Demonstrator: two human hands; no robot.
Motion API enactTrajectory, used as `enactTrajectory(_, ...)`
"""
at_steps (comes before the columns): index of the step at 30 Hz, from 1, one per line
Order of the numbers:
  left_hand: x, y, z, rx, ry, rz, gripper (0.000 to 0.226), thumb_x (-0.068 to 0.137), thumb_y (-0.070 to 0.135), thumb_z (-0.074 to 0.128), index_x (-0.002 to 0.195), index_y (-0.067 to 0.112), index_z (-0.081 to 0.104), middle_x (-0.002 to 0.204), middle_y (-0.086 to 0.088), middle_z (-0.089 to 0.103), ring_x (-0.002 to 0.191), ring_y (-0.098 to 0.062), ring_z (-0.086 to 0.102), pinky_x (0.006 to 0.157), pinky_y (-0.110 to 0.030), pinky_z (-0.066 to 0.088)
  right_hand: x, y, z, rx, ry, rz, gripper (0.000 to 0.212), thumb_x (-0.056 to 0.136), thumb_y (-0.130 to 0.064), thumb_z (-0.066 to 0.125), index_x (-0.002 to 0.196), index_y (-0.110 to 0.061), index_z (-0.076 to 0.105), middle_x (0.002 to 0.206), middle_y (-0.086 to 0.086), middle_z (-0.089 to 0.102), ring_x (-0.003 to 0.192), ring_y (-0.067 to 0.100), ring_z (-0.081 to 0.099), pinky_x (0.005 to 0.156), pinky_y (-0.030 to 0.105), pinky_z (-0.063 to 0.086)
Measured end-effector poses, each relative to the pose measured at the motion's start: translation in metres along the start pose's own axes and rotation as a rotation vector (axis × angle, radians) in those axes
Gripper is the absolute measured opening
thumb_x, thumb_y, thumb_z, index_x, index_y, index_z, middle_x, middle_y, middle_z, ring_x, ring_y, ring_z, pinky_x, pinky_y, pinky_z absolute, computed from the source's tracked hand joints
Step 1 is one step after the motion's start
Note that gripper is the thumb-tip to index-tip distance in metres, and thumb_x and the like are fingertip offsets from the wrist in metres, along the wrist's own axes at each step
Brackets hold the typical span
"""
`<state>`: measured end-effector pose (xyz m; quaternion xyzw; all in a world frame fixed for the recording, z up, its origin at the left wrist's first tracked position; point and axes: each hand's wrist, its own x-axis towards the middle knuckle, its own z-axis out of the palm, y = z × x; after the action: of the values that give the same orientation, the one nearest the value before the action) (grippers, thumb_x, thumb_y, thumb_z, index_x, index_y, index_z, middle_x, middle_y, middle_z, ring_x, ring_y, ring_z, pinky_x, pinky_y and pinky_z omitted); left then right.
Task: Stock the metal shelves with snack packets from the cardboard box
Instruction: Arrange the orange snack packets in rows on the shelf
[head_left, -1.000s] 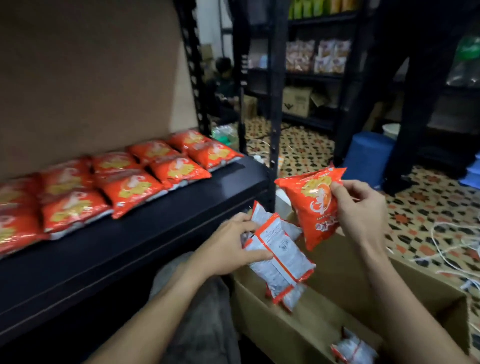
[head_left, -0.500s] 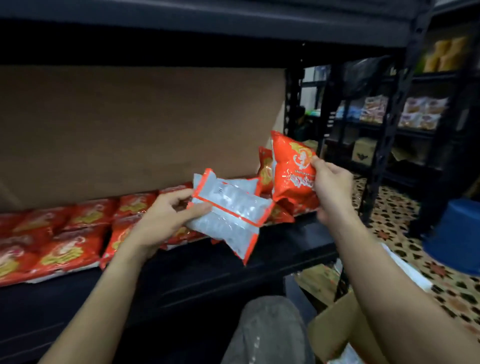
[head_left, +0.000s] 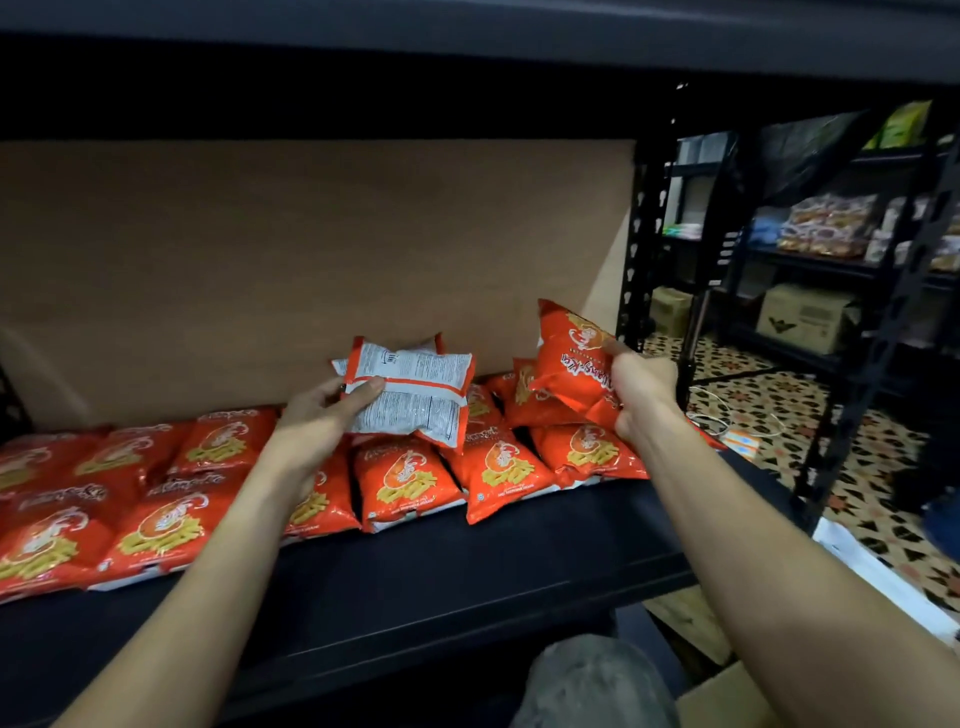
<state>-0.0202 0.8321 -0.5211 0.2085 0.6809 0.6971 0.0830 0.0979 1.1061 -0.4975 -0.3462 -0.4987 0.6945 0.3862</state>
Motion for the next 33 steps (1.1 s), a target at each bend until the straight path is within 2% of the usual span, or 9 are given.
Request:
enactTrajectory(5,0.011,-0.005,-0.002,0.019,0.003,-0.059,0.034,0.081,0.032,0.077,0.110,0.017,0.071,0.101,-0.002,0.076,0.096,-0.021,0.073,0.100,-0.041,0.051,0.002,-0.006,-0.009,-0.064,-0.053,0.002,0.026,0.090,-0.030,0.072,0.100,-0.012,0.057,0.086,0.008,0.068,0.074,0.025,0.069,0.064,0.032,0.056)
enactTrajectory(8,0.016,-0.005,-0.002,0.079,-0.004,-0.085,0.041,0.077,0.038,0.081,0.111,0.019,0.070,0.097,-0.001,0.077,0.092,-0.021,0.073,0.096,-0.041,0.053,0.000,-0.006,-0.013,-0.093,-0.062,-0.039,0.021,0.091,-0.030,0.071,0.093,-0.014,0.058,0.091,0.009,0.070,0.080,0.026,0.070,0.074,0.037,0.058)
enactTrajectory(11,0.018,-0.001,0.006,0.071,0.022,-0.077,0.023,0.084,0.027,0.077,0.103,0.017,0.068,0.083,-0.001,0.076,0.069,-0.012,0.073,0.063,-0.023,0.059,-0.003,-0.005,-0.017,-0.113,-0.098,-0.077,0.018,0.092,-0.028,0.070,0.097,-0.013,0.061,0.092,0.008,0.071,0.084,0.026,0.071,0.078,0.038,0.059)
enactTrajectory(13,0.016,0.002,0.013,0.044,0.057,-0.047,0.018,0.085,0.021,0.076,0.100,0.016,0.067,0.090,-0.004,0.075,0.067,-0.013,0.072,0.052,-0.022,0.057,-0.007,-0.007,-0.022,-0.123,-0.123,-0.100,0.022,0.092,-0.028,0.069,0.104,-0.011,0.064,0.093,0.008,0.072,0.084,0.025,0.072,0.077,0.039,0.060)
enactTrajectory(18,0.011,0.015,0.034,0.014,0.164,0.108,0.017,0.082,0.028,0.080,0.088,0.019,0.067,0.099,-0.005,0.073,0.086,-0.028,0.073,0.062,-0.046,0.062,-0.012,-0.012,-0.052,-0.158,-0.122,-0.152,0.020,0.091,-0.025,0.068,0.101,-0.010,0.058,0.098,0.010,0.071,0.083,0.022,0.071,0.075,0.039,0.060)
enactTrajectory(22,0.000,0.019,0.061,0.218,0.240,0.212,0.062,0.066,0.072,0.073,0.106,0.025,0.069,0.126,0.000,0.063,0.108,-0.017,0.065,0.093,-0.044,0.055,-0.015,-0.016,-0.094,-0.126,-0.052,-0.205,0.045,0.085,-0.021,0.069,0.125,-0.023,0.047,0.109,0.010,0.065,0.085,0.023,0.069,0.067,0.041,0.058)
enactTrajectory(24,-0.014,0.011,0.079,0.198,0.173,0.328,0.041,0.074,0.062,0.073,0.100,0.030,0.071,0.118,0.002,0.068,0.108,-0.014,0.064,0.097,-0.040,0.051,-0.022,-0.016,-0.114,-0.117,-0.116,-0.238,0.046,0.088,-0.012,0.063,0.124,-0.036,0.049,0.098,0.005,0.065,0.072,0.018,0.064,0.059,0.035,0.053)
enactTrajectory(27,-0.040,-0.005,0.108,0.105,0.109,0.409,0.012,0.087,0.042,0.071,0.091,0.030,0.071,0.099,0.006,0.072,0.098,-0.008,0.065,0.088,-0.031,0.050,-0.033,-0.008,-0.140,-0.155,-0.205,-0.229,0.029,0.088,-0.004,0.058,0.103,-0.028,0.066,0.096,0.010,0.067,0.066,0.019,0.064,0.059,0.033,0.052)
enactTrajectory(33,-0.074,-0.039,0.136,-0.020,0.182,0.397,0.020,0.094,0.037,0.065,0.094,0.017,0.067,0.095,-0.003,0.067,0.086,-0.011,0.060,0.081,-0.029,0.047,-0.041,0.021,-0.161,-0.120,-0.087,-0.121,0.016,0.090,-0.001,0.064,0.088,-0.015,0.056,0.096,0.014,0.068,0.071,0.022,0.070,0.067,0.039,0.061)
